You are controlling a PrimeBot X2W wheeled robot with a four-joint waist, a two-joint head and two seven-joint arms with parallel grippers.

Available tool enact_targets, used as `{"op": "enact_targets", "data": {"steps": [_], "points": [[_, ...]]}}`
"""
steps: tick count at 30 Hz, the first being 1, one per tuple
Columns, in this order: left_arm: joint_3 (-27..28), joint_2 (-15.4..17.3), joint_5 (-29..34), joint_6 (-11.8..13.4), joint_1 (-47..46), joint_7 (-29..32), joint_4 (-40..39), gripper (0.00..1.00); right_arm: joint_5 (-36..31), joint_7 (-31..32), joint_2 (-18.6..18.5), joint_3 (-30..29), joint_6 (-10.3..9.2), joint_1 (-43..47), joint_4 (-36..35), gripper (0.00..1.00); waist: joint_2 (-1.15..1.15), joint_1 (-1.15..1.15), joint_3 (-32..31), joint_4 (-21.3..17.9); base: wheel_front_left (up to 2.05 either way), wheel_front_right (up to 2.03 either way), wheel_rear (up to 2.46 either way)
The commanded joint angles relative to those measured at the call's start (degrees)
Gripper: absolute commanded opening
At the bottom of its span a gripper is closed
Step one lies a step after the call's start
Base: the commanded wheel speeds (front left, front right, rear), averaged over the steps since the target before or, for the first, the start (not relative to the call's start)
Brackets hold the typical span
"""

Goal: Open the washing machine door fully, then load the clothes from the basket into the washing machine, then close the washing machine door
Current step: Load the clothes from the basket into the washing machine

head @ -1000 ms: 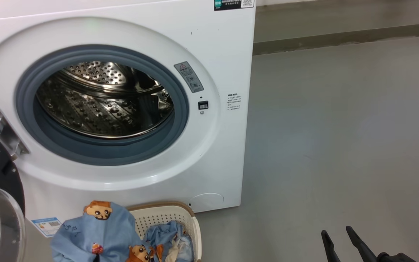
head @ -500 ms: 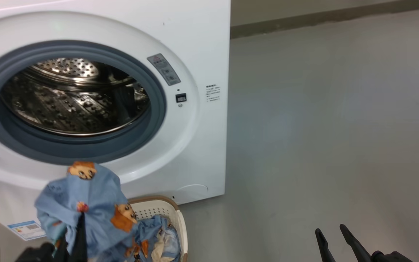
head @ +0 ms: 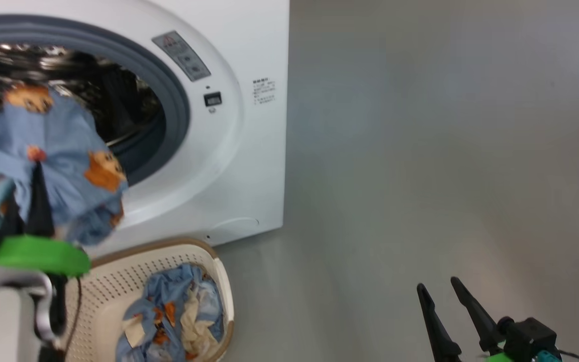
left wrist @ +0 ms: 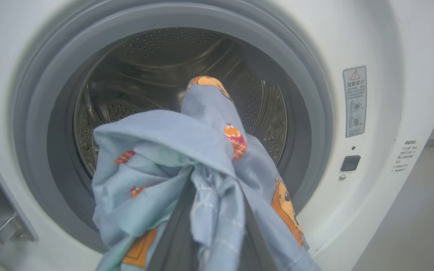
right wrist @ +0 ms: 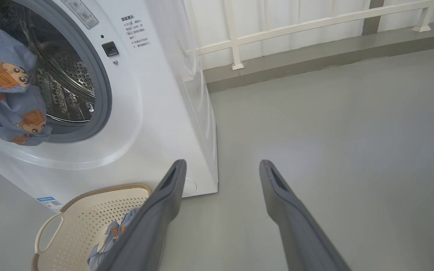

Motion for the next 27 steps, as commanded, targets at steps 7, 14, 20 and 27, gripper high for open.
{"op": "enact_targets", "data": {"steps": [7,14,20,27], "points": [[2.49,5.55,1.15,-0.53,-14.39,-0.37,9.01,0.0,0.92,-0.28,0.4,3.14,0.1,-5.16,-1.45,1.0,0.0,-0.01,9.56,-4.77,0.0,0.0,0.0],[3.2,8.41,2.49,-0.99,-22.84,-0.37,15.4,0.0,1.3,-0.28,0.56,4.81,0.1,-6.61,-1.2,1.0,0.0,-0.01,14.86,-6.53,0.0,0.0,0.0],[4.63,10.12,3.02,-1.79,-28.01,-0.37,19.33,0.0,1.49,-0.28,0.59,6.56,0.1,-7.3,-0.75,1.0,0.0,-0.01,17.7,-7.57,0.0,0.0,0.0],[5.41,12.49,4.4,-2.57,-35.38,-0.37,22.74,0.0,1.21,-0.28,0.21,7.23,0.1,-7.44,-1.27,1.0,0.0,-0.01,20.71,-8.2,0.0,0.0,0.0]]}}
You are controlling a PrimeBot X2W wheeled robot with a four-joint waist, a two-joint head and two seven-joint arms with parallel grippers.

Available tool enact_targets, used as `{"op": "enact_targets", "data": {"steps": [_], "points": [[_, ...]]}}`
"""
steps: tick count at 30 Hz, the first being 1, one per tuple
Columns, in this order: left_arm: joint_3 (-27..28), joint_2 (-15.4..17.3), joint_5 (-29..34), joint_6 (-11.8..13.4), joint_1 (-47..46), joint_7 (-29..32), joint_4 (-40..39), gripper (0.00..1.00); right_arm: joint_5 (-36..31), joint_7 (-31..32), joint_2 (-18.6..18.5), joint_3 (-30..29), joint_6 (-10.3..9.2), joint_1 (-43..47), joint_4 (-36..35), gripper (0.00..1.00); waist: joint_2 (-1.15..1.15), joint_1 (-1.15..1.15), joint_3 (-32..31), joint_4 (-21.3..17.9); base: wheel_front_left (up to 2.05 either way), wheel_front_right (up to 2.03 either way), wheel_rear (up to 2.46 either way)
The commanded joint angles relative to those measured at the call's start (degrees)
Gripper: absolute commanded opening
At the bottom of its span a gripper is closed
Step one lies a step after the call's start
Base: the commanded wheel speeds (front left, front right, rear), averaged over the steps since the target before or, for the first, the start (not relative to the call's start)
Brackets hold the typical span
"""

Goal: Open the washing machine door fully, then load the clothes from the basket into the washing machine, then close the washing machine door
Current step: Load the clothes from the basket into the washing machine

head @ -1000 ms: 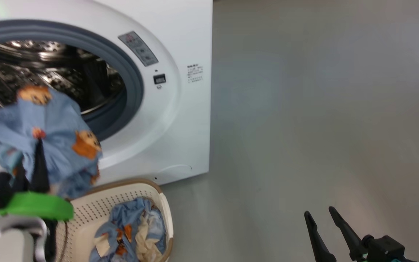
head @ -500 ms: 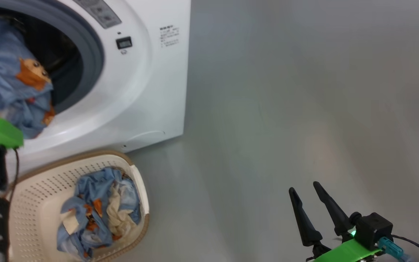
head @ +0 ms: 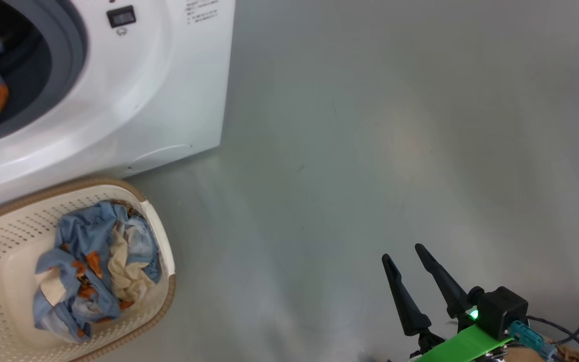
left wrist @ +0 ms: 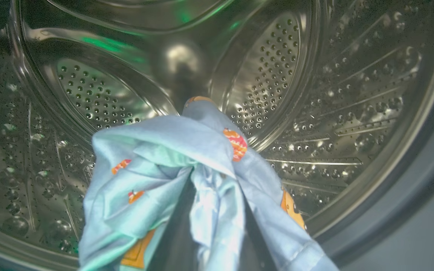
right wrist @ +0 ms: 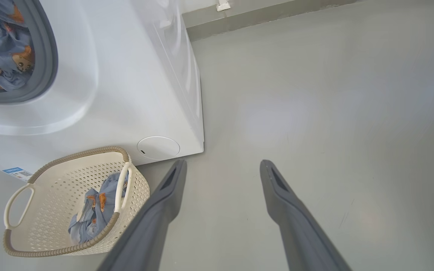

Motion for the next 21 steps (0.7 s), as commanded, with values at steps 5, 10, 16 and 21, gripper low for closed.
{"op": "enact_targets", "data": {"steps": [5,10,16,21], "points": [[1.75,4.99,1.13,-0.88,-7.58,-0.37,0.53,0.0,0.05,-0.27,-1.0,0.65,0.1,-0.31,-2.18,1.0,0.0,-0.01,4.2,-1.14,0.0,0.0,0.0],[2.05,5.36,1.4,-1.64,-12.92,-0.37,0.36,0.0,0.28,-0.27,-1.13,0.68,0.1,-0.09,-2.77,1.0,0.0,-0.01,6.67,-1.25,0.0,0.0,0.0],[4.17,4.99,1.56,-1.13,-16.42,-0.37,-4.4,0.0,0.65,-0.27,-0.9,0.92,0.1,-0.44,-3.33,1.0,0.0,-0.01,8.84,-1.8,0.0,0.0,0.0],[3.76,4.75,3.56,-1.48,-15.86,-0.37,-2.72,0.0,0.9,-0.27,-0.63,1.1,0.1,-0.54,-3.06,1.0,0.0,-0.01,9.62,-2.26,0.0,0.0,0.0]]}}
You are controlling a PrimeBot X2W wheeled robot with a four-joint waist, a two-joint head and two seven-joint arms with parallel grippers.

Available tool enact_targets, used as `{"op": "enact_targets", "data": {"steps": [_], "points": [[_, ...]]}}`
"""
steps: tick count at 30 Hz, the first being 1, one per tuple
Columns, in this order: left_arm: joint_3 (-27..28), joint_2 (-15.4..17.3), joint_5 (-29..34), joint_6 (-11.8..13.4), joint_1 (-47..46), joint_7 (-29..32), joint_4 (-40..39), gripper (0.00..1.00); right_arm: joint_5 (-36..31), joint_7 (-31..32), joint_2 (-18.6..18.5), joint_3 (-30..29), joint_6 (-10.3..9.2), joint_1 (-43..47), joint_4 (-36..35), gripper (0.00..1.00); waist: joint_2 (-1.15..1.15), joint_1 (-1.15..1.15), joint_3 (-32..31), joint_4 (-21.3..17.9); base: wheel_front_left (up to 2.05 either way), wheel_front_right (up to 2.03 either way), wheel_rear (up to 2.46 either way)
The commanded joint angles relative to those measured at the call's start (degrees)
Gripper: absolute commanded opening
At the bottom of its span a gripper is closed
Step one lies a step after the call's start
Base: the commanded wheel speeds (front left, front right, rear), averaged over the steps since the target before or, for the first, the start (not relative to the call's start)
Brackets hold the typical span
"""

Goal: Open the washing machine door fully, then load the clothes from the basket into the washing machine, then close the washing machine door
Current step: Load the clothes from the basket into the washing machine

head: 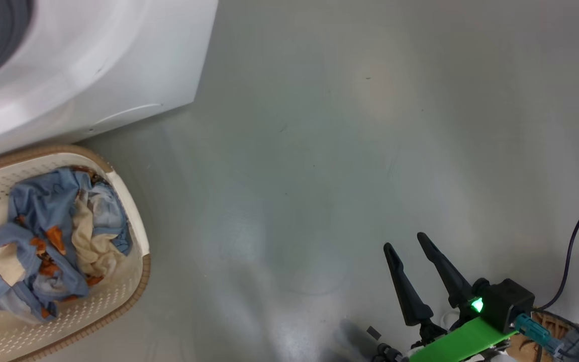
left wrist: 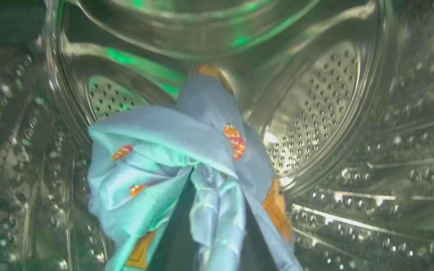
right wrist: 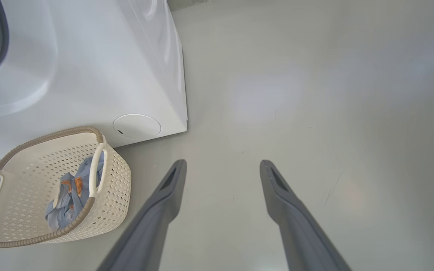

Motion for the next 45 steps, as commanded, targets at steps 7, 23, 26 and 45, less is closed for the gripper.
{"op": "enact_targets", "data": {"steps": [7,23,26,45], "points": [[-0.58,2.91,2.22,0.57,0.02,-0.3,2.87,0.19,0.7,-0.27,-0.24,1.52,0.1,0.14,-0.81,1.0,0.0,-0.01,0.54,-0.31,0.0,0.0,0.0],[-3.2,1.84,3.9,3.53,-1.15,-0.3,16.39,1.0,1.87,-0.27,-0.1,2.06,0.1,-0.54,0.54,1.0,0.0,-0.01,-4.64,2.09,0.0,0.0,0.0],[-2.4,0.33,2.88,4.12,2.17,-0.3,15.34,1.0,1.93,-0.27,-0.09,2.43,0.1,-0.57,1.13,1.0,0.0,-0.01,-6.96,2.9,0.0,0.0,0.0],[-2.41,-11.1,1.57,1.18,28.83,-0.3,1.89,1.0,1.66,-0.27,-1.6,2.46,0.1,-0.19,3.51,1.0,0.0,-0.01,-22.29,11.6,0.0,0.0,0.0]]}}
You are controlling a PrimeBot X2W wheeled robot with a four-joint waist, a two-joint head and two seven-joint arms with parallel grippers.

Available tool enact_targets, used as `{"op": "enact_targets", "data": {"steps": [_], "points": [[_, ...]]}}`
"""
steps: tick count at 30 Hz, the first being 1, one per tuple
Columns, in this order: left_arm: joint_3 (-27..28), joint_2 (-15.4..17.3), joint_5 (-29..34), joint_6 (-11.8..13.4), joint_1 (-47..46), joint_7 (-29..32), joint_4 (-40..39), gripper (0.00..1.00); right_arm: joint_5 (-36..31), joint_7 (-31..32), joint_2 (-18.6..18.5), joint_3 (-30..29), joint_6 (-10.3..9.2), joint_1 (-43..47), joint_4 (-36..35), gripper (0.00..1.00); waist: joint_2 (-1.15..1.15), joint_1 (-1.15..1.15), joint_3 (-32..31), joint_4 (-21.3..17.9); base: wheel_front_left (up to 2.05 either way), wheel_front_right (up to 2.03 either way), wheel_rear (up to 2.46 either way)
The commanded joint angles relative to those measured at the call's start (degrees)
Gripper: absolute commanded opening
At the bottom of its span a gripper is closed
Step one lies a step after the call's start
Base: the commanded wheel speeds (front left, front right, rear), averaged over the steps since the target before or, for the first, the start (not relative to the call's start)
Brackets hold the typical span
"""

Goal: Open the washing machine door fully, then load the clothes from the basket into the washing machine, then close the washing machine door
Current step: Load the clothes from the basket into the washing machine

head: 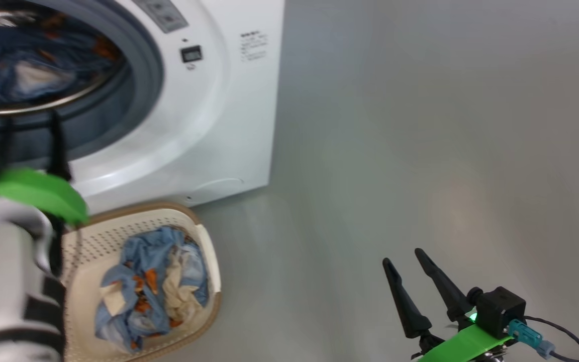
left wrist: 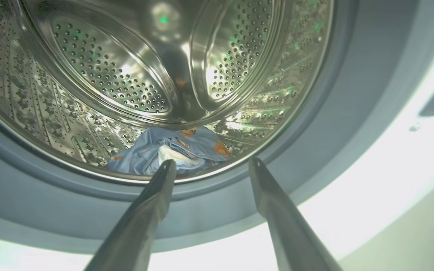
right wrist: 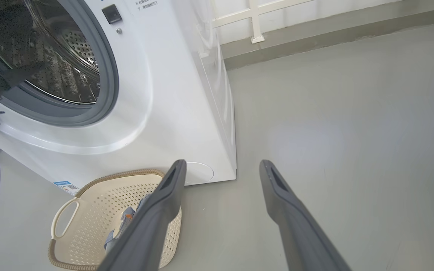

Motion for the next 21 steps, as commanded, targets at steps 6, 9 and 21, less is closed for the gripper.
{"op": "enact_targets", "data": {"steps": [6,9,21], "points": [[-0.73,-2.14,0.36,-2.85,11.69,-0.33,-7.43,1.0,-0.07,-0.27,-1.11,-0.37,0.1,1.55,-0.86,1.0,0.0,0.01,-7.64,7.74,0.0,0.0,0.0],[-1.46,-3.26,0.4,-3.34,16.73,-0.33,-10.2,1.0,-0.16,-0.27,-1.34,-0.84,0.1,1.92,-1.0,1.0,0.0,0.01,-8.93,9.37,0.0,0.0,0.0],[-2.9,-5.3,-0.03,-3.05,32.55,-0.33,-22.08,1.0,-0.52,-0.27,-2.77,-2.13,0.1,3.85,-1.02,1.0,0.0,0.01,-13.78,13.7,0.0,0.0,0.0]]}}
